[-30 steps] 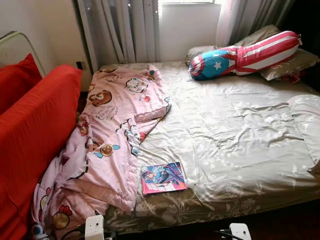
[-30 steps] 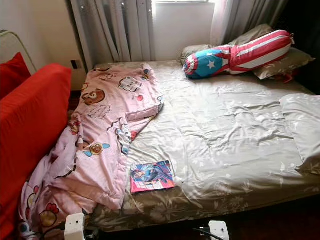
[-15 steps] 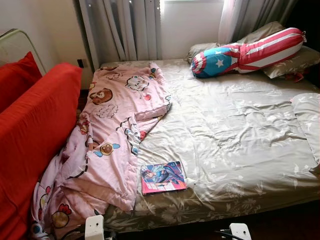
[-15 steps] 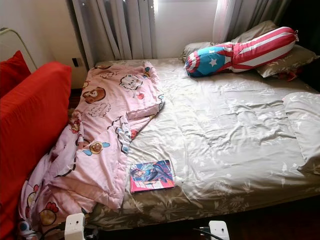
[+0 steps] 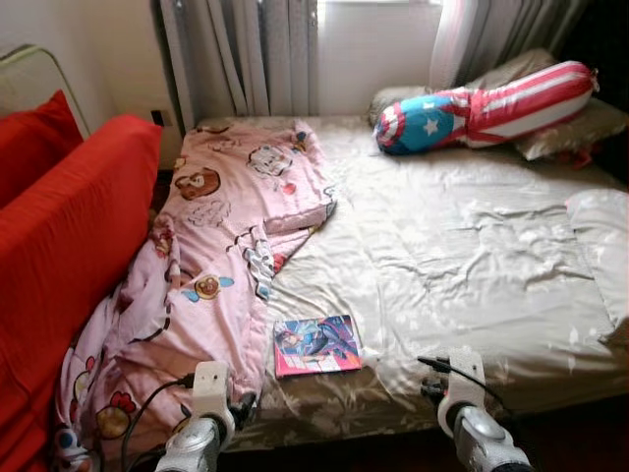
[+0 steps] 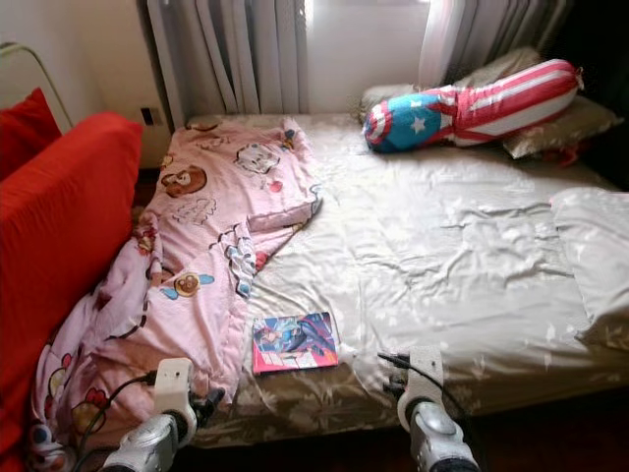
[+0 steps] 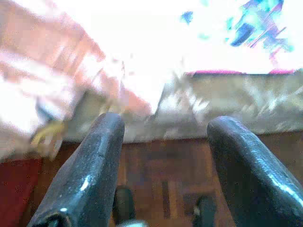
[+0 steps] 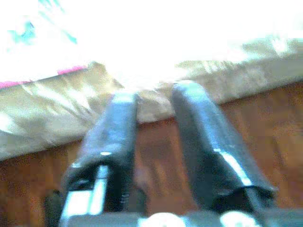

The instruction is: Clean up the room

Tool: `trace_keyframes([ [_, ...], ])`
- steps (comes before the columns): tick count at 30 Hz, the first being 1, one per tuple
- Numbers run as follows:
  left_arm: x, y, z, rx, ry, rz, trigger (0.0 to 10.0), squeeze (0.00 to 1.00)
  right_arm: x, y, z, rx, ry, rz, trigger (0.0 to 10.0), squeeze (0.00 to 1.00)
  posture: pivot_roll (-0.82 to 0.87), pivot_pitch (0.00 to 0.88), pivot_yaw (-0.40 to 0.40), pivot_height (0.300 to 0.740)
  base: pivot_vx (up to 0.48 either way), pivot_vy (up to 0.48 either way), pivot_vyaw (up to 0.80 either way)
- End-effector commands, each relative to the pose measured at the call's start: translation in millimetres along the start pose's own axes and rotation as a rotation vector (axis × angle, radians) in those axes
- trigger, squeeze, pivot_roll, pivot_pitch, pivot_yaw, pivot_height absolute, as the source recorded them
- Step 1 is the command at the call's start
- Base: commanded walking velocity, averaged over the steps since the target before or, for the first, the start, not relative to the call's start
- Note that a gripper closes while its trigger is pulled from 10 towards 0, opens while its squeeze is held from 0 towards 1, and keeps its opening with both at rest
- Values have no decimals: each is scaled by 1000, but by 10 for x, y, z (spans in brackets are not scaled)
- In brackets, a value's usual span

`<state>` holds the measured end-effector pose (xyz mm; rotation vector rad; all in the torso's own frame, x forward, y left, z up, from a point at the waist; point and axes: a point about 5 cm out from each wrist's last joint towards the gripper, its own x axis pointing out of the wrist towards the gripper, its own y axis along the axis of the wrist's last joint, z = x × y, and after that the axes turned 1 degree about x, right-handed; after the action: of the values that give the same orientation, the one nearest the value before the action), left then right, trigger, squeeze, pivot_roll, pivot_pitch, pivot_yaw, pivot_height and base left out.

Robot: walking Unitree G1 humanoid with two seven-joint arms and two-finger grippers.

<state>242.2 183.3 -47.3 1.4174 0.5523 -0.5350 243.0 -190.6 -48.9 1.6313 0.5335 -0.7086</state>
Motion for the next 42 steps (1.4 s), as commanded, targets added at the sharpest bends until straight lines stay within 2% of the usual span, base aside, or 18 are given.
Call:
trace_keyframes([
  [1,-30,-122,-28,-19,16,-44,10000,0,-42,-226,51,25,-19,-80,10000,0,21,0,-70,740,0,0,0],
  [8,-25,-59,-19,-1,-9,6,10000,0,-36,-187,42,46,-14,-49,10000,0,16,0,-68,740,0,0,0],
  [14,-38,20,-1,-48,-14,122,10000,0,-43,-71,44,38,-3,83,10000,0,21,0,-71,740,0,0,0],
  [16,-41,55,5,-35,-29,152,10000,0,-47,-22,34,28,9,132,10000,0,17,0,-70,740,0,0,0],
  [19,-47,76,2,-36,-24,179,10000,0,-50,18,17,0,35,166,10000,0,3,0,-65,740,0,0,0],
  [21,-55,96,-6,-65,-8,214,10000,0,-55,47,14,-10,37,196,10000,0,-1,0,-65,740,0,0,0],
  [24,-69,125,-9,-101,0,263,10000,0,-69,79,22,34,25,249,10000,0,4,0,-68,740,0,0,0],
  [29,-76,152,-11,-64,-4,286,10000,0,-86,120,18,60,33,307,10000,0,-10,0,-55,740,0,0,0],
  [30,-62,328,-75,-44,-8,342,10000,0,-88,127,14,62,40,314,10000,0,-13,0,-55,740,0,0,0],
  [31,-60,759,-102,-9,-27,504,10000,0,-91,143,8,63,51,329,10000,0,-12,0,-58,740,0,0,0],
  [32,-60,759,-102,-9,-27,504,10000,0,-91,143,8,63,51,329,10000,0,-12,0,-58,740,0,0,0],
  [33,-71,961,-74,-1,-42,581,10000,0,-93,152,10,74,48,338,10000,0,-10,0,-60,740,0,0,0],
  [35,-72,1012,-52,2,-51,600,10000,0,-94,155,12,86,43,343,10000,0,-14,0,-58,740,0,0,0],
  [37,-71,1082,-6,-5,-69,625,10000,0,-129,816,-141,41,87,609,10000,0,-15,0,-57,740,0,0,0],
  [38,-70,1115,12,-13,-77,634,10000,0,-161,1007,-183,28,102,684,10000,0,-17,0,-57,740,0,0,0],
  [39,-69,1142,23,-19,-81,641,10000,0,-180,1107,-202,23,111,721,10000,0,-17,0,-59,740,0,0,0],
  [42,-68,1173,29,-32,-91,650,10000,0,-191,1169,-177,17,100,744,10000,0,-23,0,-56,740,0,0,0],
])
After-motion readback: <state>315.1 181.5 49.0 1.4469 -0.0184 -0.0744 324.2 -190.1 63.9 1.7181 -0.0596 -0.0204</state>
